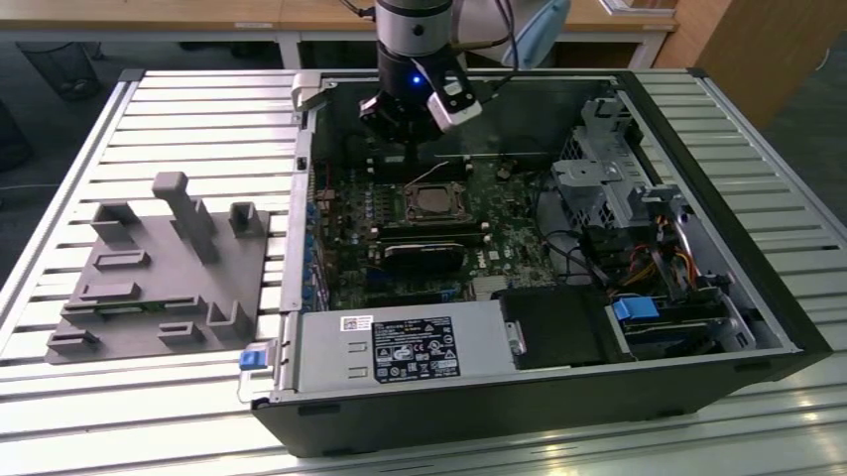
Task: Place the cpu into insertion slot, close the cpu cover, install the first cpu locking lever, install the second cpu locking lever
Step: 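Install the first cpu locking lever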
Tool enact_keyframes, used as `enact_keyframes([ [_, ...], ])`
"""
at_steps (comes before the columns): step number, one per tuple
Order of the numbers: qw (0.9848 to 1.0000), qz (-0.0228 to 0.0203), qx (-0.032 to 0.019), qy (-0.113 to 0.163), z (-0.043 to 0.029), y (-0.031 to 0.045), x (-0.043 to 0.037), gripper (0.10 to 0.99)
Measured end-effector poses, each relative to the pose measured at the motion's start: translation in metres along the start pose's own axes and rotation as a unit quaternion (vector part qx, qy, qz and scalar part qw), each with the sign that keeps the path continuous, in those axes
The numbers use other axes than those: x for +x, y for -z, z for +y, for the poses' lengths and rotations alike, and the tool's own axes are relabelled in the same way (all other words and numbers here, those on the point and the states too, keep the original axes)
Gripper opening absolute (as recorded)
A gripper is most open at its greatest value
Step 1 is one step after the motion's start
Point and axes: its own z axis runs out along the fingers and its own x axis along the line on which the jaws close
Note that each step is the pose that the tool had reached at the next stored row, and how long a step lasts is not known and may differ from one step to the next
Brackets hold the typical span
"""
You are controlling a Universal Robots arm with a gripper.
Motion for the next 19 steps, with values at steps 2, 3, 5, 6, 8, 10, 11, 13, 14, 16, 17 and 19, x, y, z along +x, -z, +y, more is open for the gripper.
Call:
enact_keyframes([
  [2, 1.0000, -0.0001, -0.0010, 0.000, -0.0001, -0.0003, -0.0023, 0.106],
  [3, 1.0000, 0.0000, -0.0066, 0.000, -0.0001, -0.0004, -0.0025, 0.106],
  [5, 0.9997, 0.0001, -0.0224, 0.000, -0.0003, -0.0007, -0.0027, 0.106],
  [6, 0.9996, 0.0001, -0.0266, -0.001, -0.0005, -0.0010, -0.0028, 0.106],
  [8, 0.9996, 0.0001, -0.0274, 0.002, -0.0006, -0.0025, -0.0041, 0.106],
  [10, 0.9996, 0.0006, -0.0274, 0.007, -0.0007, -0.0039, -0.0054, 0.106],
  [11, 0.9996, 0.0008, -0.0275, 0.010, -0.0008, -0.0047, -0.0062, 0.106],
  [13, 0.9996, 0.0009, -0.0273, 0.010, -0.0010, -0.0064, -0.0079, 0.106],
  [14, 0.9996, 0.0008, -0.0273, 0.010, -0.0010, -0.0074, -0.0083, 0.106],
  [16, 0.9996, 0.0007, -0.0272, 0.010, -0.0012, -0.0090, -0.0088, 0.106],
  [17, 0.9996, 0.0007, -0.0272, 0.010, -0.0012, -0.0096, -0.0089, 0.106],
  [19, 0.9996, 0.0007, -0.0272, 0.010, -0.0013, -0.0103, -0.0091, 0.106],
])
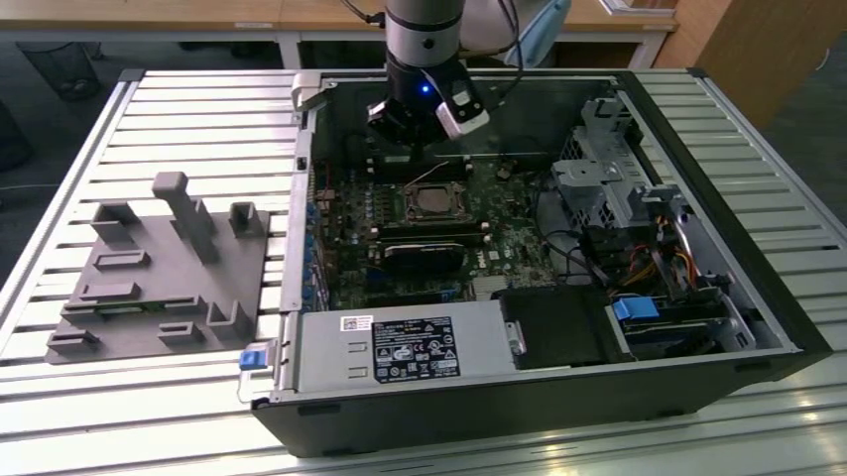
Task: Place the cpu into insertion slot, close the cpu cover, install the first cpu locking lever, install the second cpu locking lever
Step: 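Install the first cpu locking lever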
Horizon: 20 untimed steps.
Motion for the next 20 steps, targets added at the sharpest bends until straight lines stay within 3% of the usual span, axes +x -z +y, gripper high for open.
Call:
enact_keyframes([
  [20, 1.0000, -0.0004, 0.0000, -0.002, -0.0012, -0.0043, -0.0101, 0.106],
])
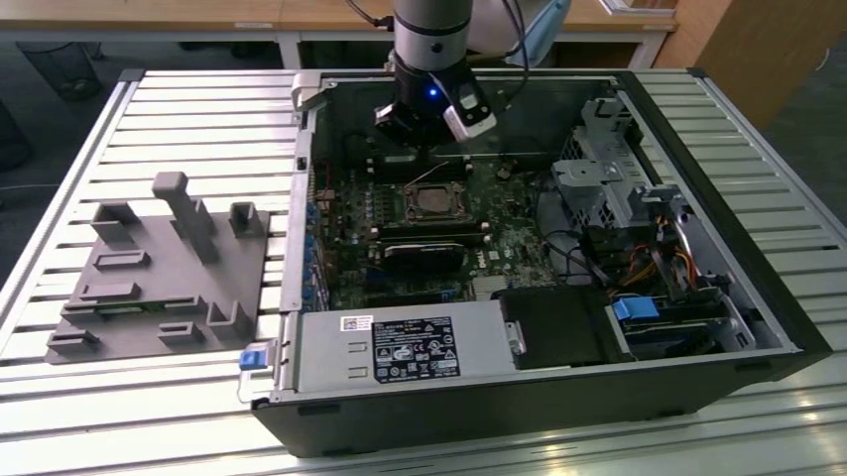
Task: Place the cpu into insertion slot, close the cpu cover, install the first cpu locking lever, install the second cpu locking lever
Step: 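Install the first cpu locking lever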
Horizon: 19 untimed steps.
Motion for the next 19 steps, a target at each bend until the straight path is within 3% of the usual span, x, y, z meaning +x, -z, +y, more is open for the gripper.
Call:
enact_keyframes([
  [19, 1.0000, 0.0001, 0.0001, 0.000, -0.0006, -0.0077, -0.0114, 0.106],
])
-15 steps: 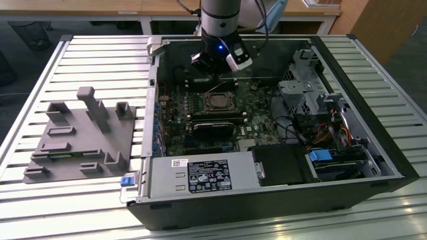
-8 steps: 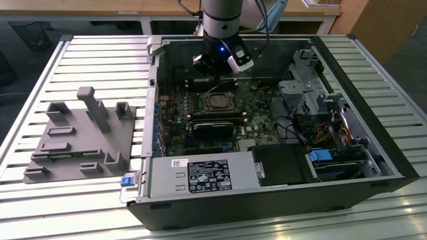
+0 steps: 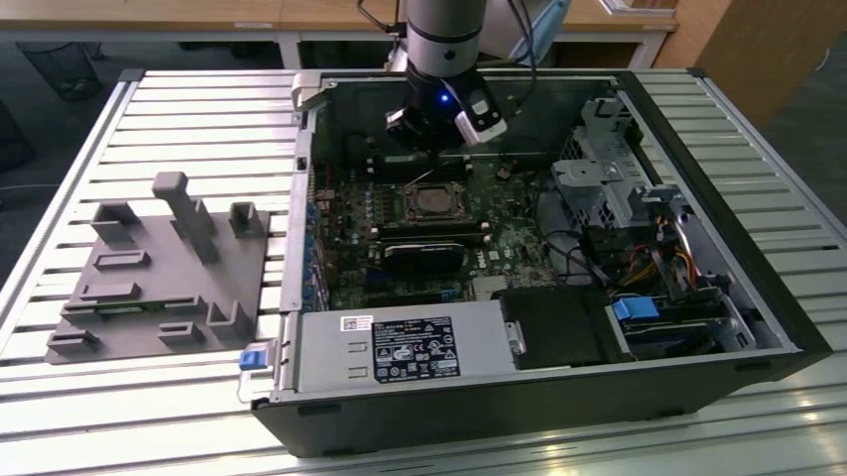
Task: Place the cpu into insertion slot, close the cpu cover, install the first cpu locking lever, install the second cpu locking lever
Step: 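Install the first cpu locking lever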
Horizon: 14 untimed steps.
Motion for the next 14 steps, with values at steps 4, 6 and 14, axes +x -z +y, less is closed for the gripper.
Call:
enact_keyframes([
  [4, 1.0000, 0.0000, 0.0000, 0.000, 0.0000, -0.0006, -0.0009, 0.106],
  [6, 1.0000, 0.0000, -0.0001, 0.000, -0.0001, -0.0010, -0.0015, 0.106],
  [14, 1.0000, -0.0001, 0.0000, 0.000, 0.0003, -0.0036, -0.0058, 0.106],
])
